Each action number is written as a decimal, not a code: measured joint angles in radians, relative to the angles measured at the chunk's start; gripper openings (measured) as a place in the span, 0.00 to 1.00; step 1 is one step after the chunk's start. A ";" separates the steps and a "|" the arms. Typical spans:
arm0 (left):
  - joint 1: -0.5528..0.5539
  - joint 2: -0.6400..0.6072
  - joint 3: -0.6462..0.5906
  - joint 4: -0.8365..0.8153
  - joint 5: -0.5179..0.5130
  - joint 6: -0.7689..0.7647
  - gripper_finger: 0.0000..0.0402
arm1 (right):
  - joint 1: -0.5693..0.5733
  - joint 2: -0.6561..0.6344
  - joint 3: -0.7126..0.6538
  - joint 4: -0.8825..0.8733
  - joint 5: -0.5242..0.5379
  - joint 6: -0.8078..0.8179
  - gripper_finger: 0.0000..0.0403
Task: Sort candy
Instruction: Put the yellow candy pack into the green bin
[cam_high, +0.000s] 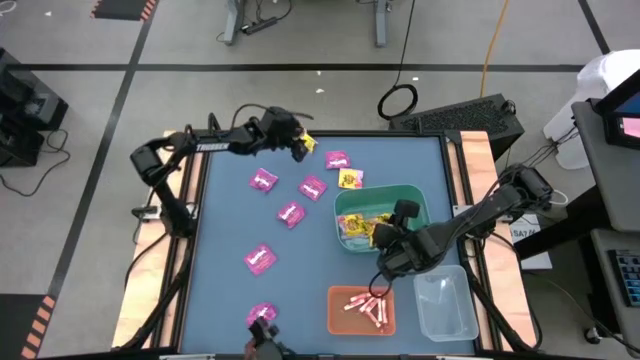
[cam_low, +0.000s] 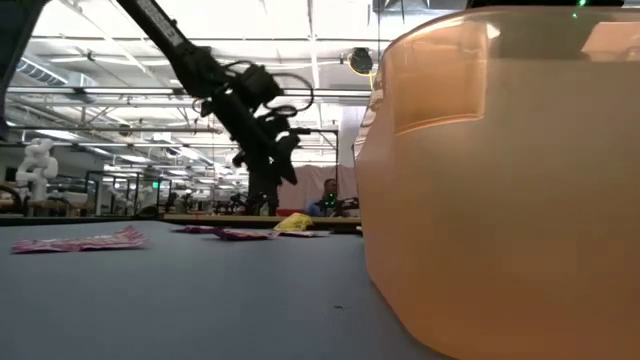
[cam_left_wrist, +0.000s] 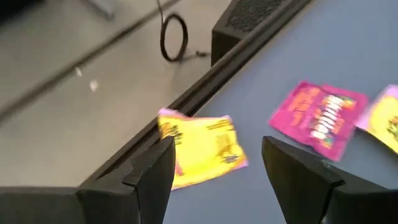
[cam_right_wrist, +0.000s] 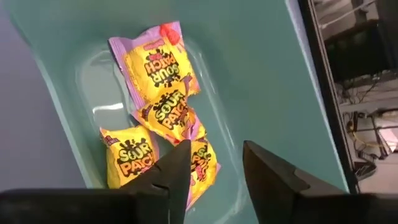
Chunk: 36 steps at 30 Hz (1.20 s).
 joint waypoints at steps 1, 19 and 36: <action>0.023 0.010 0.011 -0.008 0.030 -0.024 0.61 | 0.000 -0.009 0.000 0.000 0.008 -0.005 0.35; 0.134 0.201 0.126 -0.083 0.223 -0.028 0.81 | 0.002 -0.105 0.001 0.076 0.053 -0.042 0.37; 0.132 0.216 0.126 -0.110 0.256 0.050 0.62 | 0.010 -0.104 0.001 0.113 0.069 -0.025 0.37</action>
